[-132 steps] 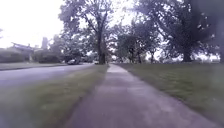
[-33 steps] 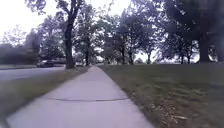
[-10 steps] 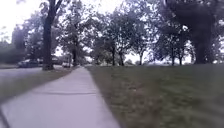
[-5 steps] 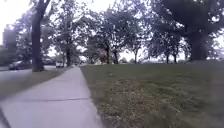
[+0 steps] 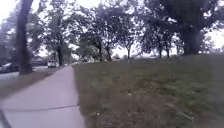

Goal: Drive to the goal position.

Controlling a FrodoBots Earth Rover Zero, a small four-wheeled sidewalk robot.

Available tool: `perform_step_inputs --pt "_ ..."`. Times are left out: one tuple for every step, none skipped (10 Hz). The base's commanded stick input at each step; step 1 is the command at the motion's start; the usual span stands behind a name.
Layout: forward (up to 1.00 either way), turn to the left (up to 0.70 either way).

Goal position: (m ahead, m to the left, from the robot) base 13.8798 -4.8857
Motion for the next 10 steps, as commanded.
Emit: perform_step_inputs --pt "0.70 -0.14" --pt "0.70 -0.14" --pt "0.70 -0.14" --pt "0.70 -0.14" --pt "0.70 -0.14" --pt "0.70 -0.14" --pt "0.70 -0.14" --pt "0.70 -0.14" --pt "0.70 -0.14" --pt "0.70 -0.13"
